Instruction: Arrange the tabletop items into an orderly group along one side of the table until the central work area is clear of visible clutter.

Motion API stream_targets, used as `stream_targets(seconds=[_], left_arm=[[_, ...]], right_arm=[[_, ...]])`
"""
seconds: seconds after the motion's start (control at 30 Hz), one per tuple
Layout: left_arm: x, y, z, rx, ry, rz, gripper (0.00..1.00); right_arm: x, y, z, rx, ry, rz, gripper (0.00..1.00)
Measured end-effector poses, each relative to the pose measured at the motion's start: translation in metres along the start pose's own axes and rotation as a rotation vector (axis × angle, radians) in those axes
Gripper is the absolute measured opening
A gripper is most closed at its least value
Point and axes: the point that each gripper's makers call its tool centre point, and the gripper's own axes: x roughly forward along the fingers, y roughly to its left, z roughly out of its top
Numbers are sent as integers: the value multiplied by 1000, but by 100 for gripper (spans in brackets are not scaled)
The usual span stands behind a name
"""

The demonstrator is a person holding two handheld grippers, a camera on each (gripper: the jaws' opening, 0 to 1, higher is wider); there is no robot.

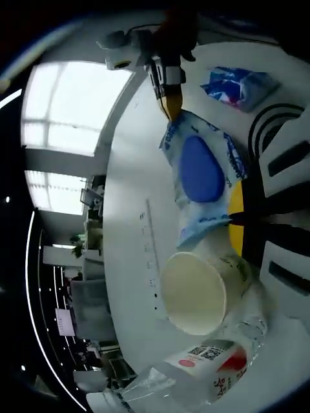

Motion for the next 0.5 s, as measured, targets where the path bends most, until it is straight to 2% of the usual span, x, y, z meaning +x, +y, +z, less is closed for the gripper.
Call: stream_targets(seconds=[0.17,0.23,0.33,0.5], left_arm=[[4,6,-1,-17,7,11,0],[7,6,-7,-63,31,3,0],[6,3,-11,-28,47,19,0],[5,4,-9,-51,44,39,1]], right_arm=[[8,-1,-5,19,15,2,0],[11,-2,-9,22,28,-2,0],[11,-1,-13,22,42,4,0],[14,1,-24,-9,69,16,0]])
